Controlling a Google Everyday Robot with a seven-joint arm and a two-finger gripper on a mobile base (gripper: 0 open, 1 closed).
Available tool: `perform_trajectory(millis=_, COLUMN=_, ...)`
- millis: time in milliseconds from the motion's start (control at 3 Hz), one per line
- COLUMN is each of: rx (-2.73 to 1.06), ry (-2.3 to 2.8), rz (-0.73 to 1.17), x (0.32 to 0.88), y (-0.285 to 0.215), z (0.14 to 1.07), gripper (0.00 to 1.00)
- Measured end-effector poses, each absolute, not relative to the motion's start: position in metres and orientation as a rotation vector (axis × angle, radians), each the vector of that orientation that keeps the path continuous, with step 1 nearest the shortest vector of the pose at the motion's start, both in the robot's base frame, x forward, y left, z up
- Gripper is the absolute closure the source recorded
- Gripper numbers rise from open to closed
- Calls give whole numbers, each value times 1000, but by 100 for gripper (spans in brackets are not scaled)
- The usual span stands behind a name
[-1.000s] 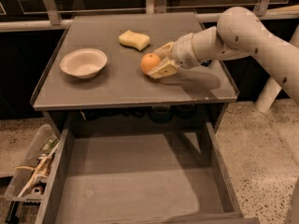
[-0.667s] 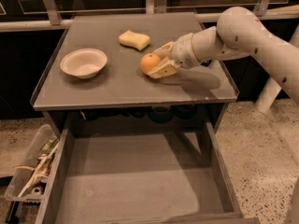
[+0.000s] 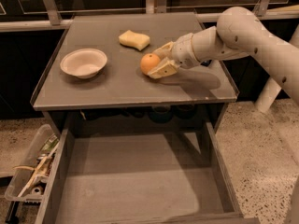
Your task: Pick orange from top drawer and place on counter
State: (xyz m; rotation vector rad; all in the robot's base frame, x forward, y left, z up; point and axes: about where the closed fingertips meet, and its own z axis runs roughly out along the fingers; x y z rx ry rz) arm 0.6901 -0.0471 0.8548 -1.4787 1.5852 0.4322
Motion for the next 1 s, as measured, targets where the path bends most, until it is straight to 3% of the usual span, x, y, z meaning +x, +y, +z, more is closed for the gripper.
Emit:
perform_trajectory(millis=333, rx=-1479, ry=1585, rz=432, x=690, y=-47, z=855, gripper=13)
perform_trajectory(millis=667, rx=-1479, ry=1585, rz=432, x=690, y=-47, z=855, gripper=0)
perform_trajectory(millis=1000, rx=-1479, ry=1585, rz=432, x=690, y=-47, z=855, gripper=0)
